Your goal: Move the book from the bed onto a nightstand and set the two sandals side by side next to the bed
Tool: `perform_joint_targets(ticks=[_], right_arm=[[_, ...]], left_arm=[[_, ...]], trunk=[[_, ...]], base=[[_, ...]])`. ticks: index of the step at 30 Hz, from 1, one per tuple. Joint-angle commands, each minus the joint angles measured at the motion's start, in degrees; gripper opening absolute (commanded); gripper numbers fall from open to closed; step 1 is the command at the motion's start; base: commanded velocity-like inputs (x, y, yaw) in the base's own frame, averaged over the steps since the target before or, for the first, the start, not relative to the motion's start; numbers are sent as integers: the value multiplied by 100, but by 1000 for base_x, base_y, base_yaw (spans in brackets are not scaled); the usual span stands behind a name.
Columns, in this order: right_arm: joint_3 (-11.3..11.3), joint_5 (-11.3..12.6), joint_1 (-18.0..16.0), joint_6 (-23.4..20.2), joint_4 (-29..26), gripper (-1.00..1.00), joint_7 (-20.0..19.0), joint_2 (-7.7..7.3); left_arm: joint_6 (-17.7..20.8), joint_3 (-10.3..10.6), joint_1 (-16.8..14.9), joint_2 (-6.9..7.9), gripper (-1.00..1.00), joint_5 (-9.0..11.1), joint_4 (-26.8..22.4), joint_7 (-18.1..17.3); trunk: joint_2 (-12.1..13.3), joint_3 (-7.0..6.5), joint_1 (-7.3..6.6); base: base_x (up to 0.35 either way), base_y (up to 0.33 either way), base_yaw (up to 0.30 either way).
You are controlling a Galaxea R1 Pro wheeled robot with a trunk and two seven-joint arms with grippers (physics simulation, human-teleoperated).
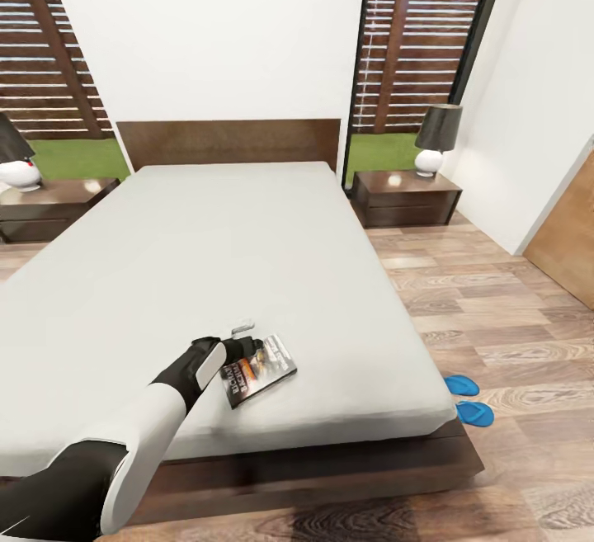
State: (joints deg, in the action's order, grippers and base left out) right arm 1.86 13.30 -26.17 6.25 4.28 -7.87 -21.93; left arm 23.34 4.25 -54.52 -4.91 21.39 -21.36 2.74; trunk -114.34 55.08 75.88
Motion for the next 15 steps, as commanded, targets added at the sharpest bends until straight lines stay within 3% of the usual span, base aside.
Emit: perform_joint_targets(ticks=[1,15], right_arm=[[17,38,-10,43,29,100,-39,-3],[17,38,-10,43,29,100,-39,-2]], left_arm=[[39,35,2,6,100,67,0,47],[-71,38,2,1,100,67,0,44]], trunk=[[-2,6,-2],[-2,6,-2]], base=[[-135,0,0],[-15,0,0]])
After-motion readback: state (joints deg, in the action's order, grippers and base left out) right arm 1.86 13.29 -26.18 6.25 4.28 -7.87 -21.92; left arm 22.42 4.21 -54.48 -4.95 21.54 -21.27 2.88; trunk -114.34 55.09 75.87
